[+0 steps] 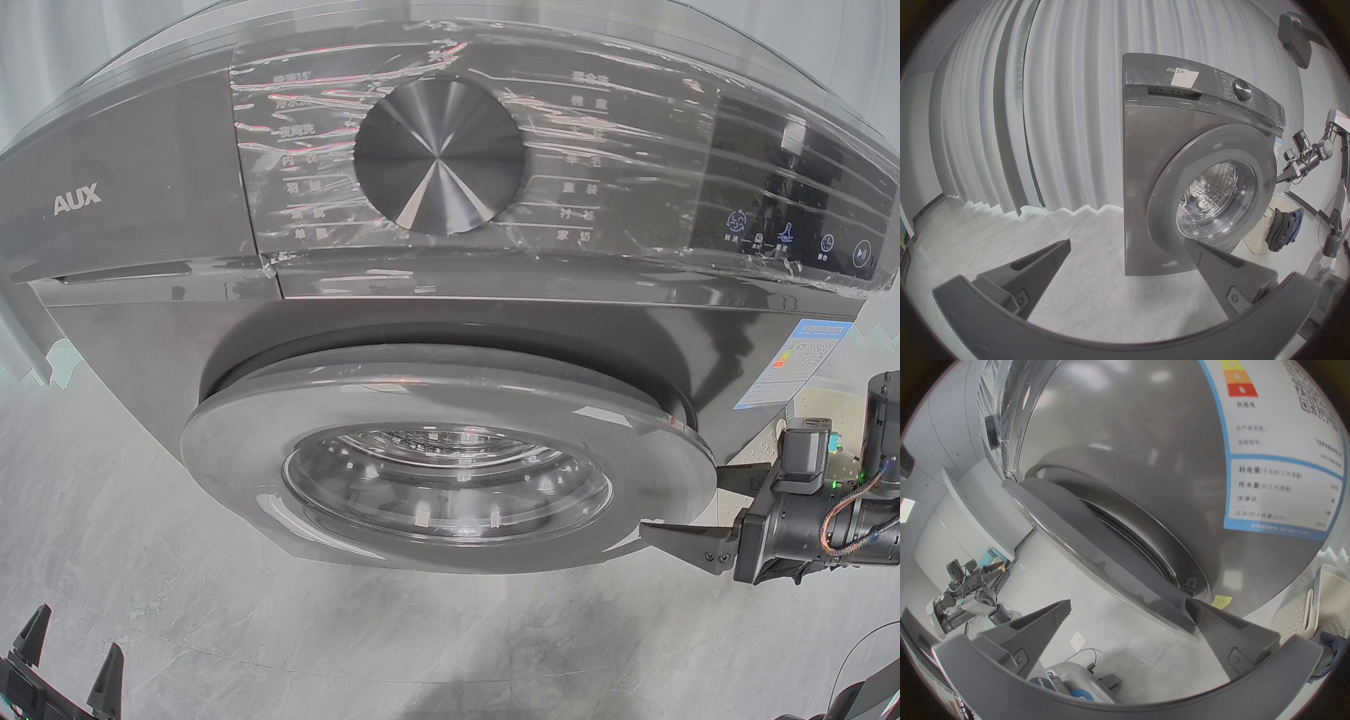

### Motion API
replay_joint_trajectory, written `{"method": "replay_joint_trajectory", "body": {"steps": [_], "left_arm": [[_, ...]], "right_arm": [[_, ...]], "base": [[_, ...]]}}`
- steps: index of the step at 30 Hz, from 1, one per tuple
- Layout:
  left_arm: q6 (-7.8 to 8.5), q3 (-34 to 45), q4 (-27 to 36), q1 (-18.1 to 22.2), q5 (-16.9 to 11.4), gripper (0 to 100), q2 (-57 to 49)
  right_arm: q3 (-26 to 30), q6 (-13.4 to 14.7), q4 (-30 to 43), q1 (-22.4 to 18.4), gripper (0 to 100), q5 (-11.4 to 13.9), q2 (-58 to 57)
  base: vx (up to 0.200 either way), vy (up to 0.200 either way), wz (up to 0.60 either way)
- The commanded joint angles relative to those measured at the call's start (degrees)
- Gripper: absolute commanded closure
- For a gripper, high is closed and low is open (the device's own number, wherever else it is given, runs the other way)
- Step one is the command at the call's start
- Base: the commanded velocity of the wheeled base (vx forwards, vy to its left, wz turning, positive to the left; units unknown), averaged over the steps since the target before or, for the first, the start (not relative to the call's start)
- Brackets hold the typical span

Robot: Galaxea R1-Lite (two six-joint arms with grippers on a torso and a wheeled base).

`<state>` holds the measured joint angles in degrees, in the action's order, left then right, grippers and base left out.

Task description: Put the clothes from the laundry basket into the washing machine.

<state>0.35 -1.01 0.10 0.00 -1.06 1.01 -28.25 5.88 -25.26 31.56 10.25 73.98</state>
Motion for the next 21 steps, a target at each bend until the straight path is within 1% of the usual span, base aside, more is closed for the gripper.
{"method": "replay_joint_trajectory", "body": {"steps": [1,5,10,13,15,16,20,21], "left_arm": [[0.09,1.01,-0.01,0.00,0.01,0,-0.66],[0.09,0.92,-0.01,0.00,0.01,0,-0.66],[0.09,1.01,-0.01,0.00,0.09,0,-0.66],[0.09,1.01,-0.01,0.00,0.01,0,-0.66],[0.09,1.01,-0.01,0.00,0.01,0,-0.66],[0.09,1.01,-0.01,0.00,0.01,0,-0.66],[0.09,1.01,-0.01,0.00,0.01,0,-0.66],[0.09,1.01,-0.01,0.00,0.01,0,-0.66]], "right_arm": [[2.05,-0.16,0.03,0.34,0,0.03,-0.42],[5.48,-0.43,0.12,-0.01,0,0.03,-4.02],[7.85,-0.08,0.39,0.69,0,0.03,-8.07],[7.50,-0.08,0.03,-0.27,0,-0.06,-7.45],[6.45,-0.25,-0.05,-3.61,0,-1.73,-7.28],[6.01,-0.25,-0.05,-4.67,0,-1.99,-7.19],[4.25,-0.34,-0.05,-5.63,0,-2.25,-6.13],[3.99,-0.43,-0.05,-5.46,0,-2.25,-6.05]], "base": [[0.000,0.000,0.00],[0.000,0.000,0.00],[0.000,0.000,0.00],[0.000,0.000,0.00],[0.000,0.000,0.00],[0.000,0.000,0.00],[0.000,0.000,0.00],[-0.200,0.000,0.00]]}}
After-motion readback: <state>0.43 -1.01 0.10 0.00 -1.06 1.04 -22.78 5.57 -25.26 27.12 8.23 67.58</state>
